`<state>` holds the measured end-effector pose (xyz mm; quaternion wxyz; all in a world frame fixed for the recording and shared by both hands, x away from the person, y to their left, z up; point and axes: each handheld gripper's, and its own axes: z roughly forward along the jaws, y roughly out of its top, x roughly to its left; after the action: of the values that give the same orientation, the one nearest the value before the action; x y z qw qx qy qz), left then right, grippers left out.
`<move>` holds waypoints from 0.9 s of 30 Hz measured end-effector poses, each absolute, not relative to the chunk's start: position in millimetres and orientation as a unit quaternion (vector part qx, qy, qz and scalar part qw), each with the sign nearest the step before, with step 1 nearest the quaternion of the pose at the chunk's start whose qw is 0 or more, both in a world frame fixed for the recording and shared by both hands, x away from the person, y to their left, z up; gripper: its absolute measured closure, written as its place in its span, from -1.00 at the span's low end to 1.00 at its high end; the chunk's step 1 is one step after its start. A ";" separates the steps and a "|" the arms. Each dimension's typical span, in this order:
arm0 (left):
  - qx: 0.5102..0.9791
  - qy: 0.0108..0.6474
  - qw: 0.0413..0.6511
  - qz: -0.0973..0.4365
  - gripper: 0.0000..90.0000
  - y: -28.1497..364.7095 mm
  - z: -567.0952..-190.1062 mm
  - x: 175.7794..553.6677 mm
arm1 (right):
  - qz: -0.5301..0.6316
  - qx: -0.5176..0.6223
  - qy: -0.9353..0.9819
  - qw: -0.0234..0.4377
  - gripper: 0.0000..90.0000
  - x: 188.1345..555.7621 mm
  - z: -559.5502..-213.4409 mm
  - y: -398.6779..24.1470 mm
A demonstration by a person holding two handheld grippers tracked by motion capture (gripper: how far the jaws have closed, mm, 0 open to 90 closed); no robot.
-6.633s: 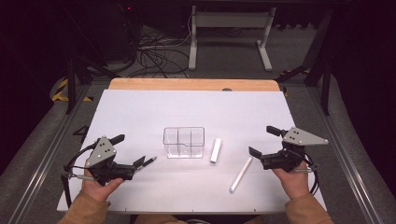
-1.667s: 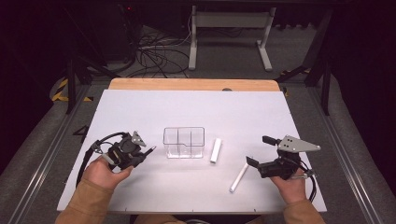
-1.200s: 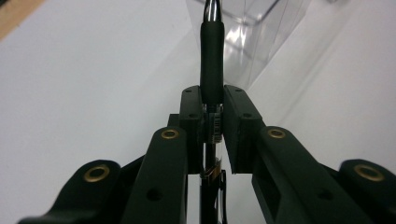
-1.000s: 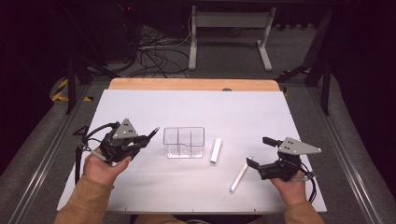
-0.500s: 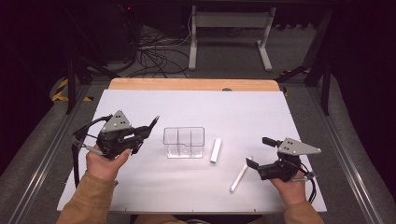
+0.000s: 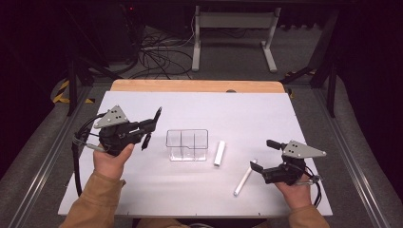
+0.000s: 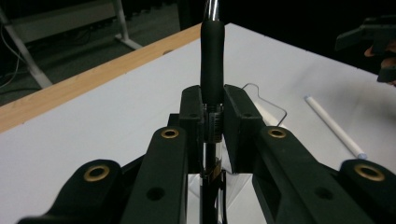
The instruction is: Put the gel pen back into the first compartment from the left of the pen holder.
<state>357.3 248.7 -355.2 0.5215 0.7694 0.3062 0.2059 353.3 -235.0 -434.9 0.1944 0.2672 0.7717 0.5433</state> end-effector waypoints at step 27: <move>0.726 0.252 0.614 0.180 0.75 215.5 -375.9 390.6 | 0.543 0.263 0.774 0.194 -0.98 353.1 -435.7 -234.8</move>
<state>390.6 215.5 -375.9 0.6140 0.7260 0.2522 0.1799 353.1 -234.8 -435.7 0.1940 0.2634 0.7736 0.5428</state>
